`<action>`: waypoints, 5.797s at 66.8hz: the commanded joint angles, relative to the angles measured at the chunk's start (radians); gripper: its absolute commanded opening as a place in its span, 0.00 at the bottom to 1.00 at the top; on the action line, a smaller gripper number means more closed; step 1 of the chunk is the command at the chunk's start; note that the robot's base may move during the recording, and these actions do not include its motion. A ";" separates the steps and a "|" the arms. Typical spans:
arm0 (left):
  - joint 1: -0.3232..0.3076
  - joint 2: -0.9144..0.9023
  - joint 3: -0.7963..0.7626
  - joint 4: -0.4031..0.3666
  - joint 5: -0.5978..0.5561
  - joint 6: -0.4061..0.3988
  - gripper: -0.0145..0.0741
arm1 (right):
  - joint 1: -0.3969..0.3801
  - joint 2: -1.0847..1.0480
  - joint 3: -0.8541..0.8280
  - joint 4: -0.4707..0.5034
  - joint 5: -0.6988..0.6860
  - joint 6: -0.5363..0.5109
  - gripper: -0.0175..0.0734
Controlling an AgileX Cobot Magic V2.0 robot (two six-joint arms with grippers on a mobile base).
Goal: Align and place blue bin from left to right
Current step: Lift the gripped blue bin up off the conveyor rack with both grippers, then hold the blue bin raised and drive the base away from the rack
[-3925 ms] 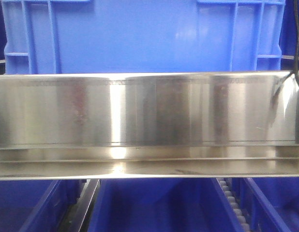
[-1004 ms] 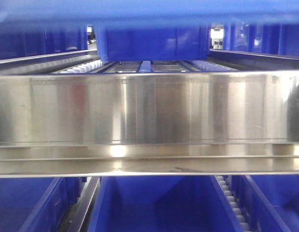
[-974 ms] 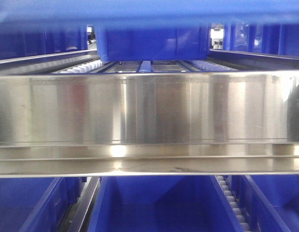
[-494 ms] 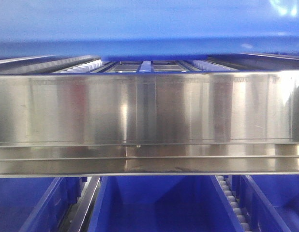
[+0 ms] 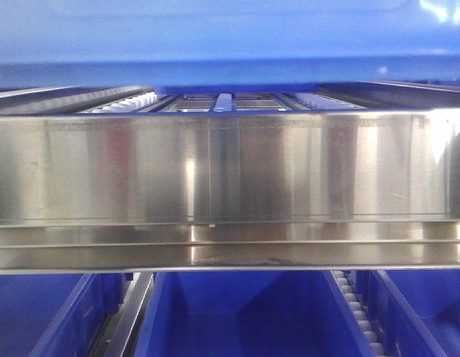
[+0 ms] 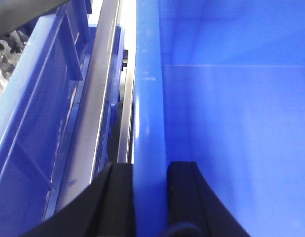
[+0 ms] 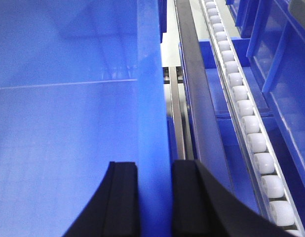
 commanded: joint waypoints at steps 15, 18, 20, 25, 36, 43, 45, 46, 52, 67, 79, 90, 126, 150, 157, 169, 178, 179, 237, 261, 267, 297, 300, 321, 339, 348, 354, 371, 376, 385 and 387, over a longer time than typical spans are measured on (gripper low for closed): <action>-0.011 -0.011 -0.010 0.025 -0.079 -0.007 0.04 | 0.009 -0.016 -0.010 -0.030 -0.077 -0.022 0.11; -0.011 -0.011 -0.010 0.025 -0.079 -0.007 0.04 | 0.009 -0.016 -0.010 -0.030 -0.079 -0.022 0.11; -0.011 -0.011 -0.010 0.025 -0.079 -0.007 0.04 | 0.009 -0.016 -0.010 -0.030 -0.079 -0.022 0.11; -0.011 -0.011 -0.010 0.025 -0.079 -0.007 0.04 | 0.009 -0.016 -0.010 -0.030 -0.079 -0.022 0.11; -0.011 -0.011 -0.010 0.029 -0.079 -0.007 0.04 | 0.009 -0.016 -0.010 -0.030 -0.079 -0.022 0.11; -0.011 -0.011 -0.010 0.029 -0.079 -0.007 0.04 | 0.009 -0.016 -0.010 -0.030 -0.079 -0.022 0.11; -0.011 -0.011 -0.010 0.029 -0.079 -0.007 0.04 | 0.009 -0.016 -0.010 -0.030 -0.079 -0.022 0.11; -0.011 -0.011 -0.010 0.029 -0.079 -0.007 0.04 | 0.009 -0.016 -0.010 -0.030 -0.079 -0.022 0.11; -0.011 -0.011 -0.010 0.031 -0.079 -0.007 0.04 | 0.009 -0.016 -0.010 -0.030 -0.081 -0.022 0.11; -0.011 -0.011 -0.010 0.033 -0.079 -0.007 0.04 | 0.009 -0.016 -0.010 -0.030 -0.089 -0.022 0.11; -0.011 -0.011 -0.010 0.033 -0.079 -0.007 0.04 | 0.009 -0.016 -0.010 -0.030 -0.089 -0.022 0.11; -0.011 -0.011 -0.010 0.033 -0.079 -0.007 0.04 | 0.009 -0.016 -0.010 -0.030 -0.089 -0.022 0.11; -0.011 -0.011 -0.010 0.042 -0.079 -0.007 0.04 | 0.009 -0.016 -0.010 -0.030 -0.089 -0.022 0.11; -0.011 -0.011 -0.010 0.058 -0.079 -0.007 0.04 | 0.009 -0.016 -0.010 -0.030 -0.089 -0.022 0.11; -0.011 -0.011 -0.010 0.058 -0.079 -0.007 0.04 | 0.009 -0.016 -0.010 -0.030 -0.089 -0.022 0.11; -0.011 -0.011 -0.010 0.058 -0.079 -0.007 0.04 | 0.009 -0.016 -0.010 -0.030 -0.089 -0.022 0.11; -0.011 -0.011 -0.010 0.058 -0.079 -0.007 0.04 | 0.009 -0.016 -0.010 -0.030 -0.089 -0.022 0.11; -0.011 -0.011 -0.010 0.058 -0.079 -0.007 0.04 | 0.009 -0.016 -0.010 -0.030 -0.089 -0.022 0.11; -0.011 -0.011 -0.010 0.058 -0.079 -0.007 0.04 | 0.009 -0.016 -0.010 -0.030 -0.089 -0.022 0.11; -0.011 -0.011 -0.010 0.058 -0.079 -0.007 0.04 | 0.009 -0.016 -0.010 -0.030 -0.089 -0.022 0.11; -0.011 -0.011 -0.010 0.058 -0.079 -0.007 0.04 | 0.009 -0.016 -0.010 -0.030 -0.089 -0.022 0.11; -0.011 -0.011 -0.010 0.060 -0.079 -0.007 0.04 | 0.009 -0.016 -0.010 -0.030 -0.089 -0.022 0.11; -0.011 -0.011 -0.010 0.060 -0.079 -0.007 0.04 | 0.009 -0.016 -0.010 -0.030 -0.089 -0.022 0.11; -0.011 -0.009 -0.010 0.060 -0.079 -0.007 0.04 | 0.009 -0.016 -0.010 -0.030 -0.089 -0.022 0.11; -0.011 -0.009 -0.010 0.060 -0.079 -0.007 0.04 | 0.009 -0.016 -0.010 -0.030 -0.089 -0.022 0.11; -0.011 -0.009 -0.010 0.060 -0.079 -0.007 0.04 | 0.009 -0.016 -0.010 -0.030 -0.089 -0.022 0.11; -0.011 -0.009 -0.010 0.060 -0.079 -0.007 0.04 | 0.009 -0.016 -0.010 -0.030 -0.089 -0.022 0.11; -0.011 -0.009 -0.010 0.060 -0.079 -0.007 0.04 | 0.009 -0.016 -0.010 -0.030 -0.089 -0.022 0.11; -0.011 -0.009 -0.010 0.060 -0.079 -0.007 0.04 | 0.009 -0.016 -0.010 -0.030 -0.089 -0.022 0.11; -0.011 -0.009 -0.010 0.060 -0.079 -0.007 0.04 | 0.009 -0.016 -0.010 -0.030 -0.089 -0.022 0.11; -0.011 -0.009 -0.010 0.060 -0.079 -0.007 0.04 | 0.009 -0.016 -0.010 -0.030 -0.089 -0.022 0.11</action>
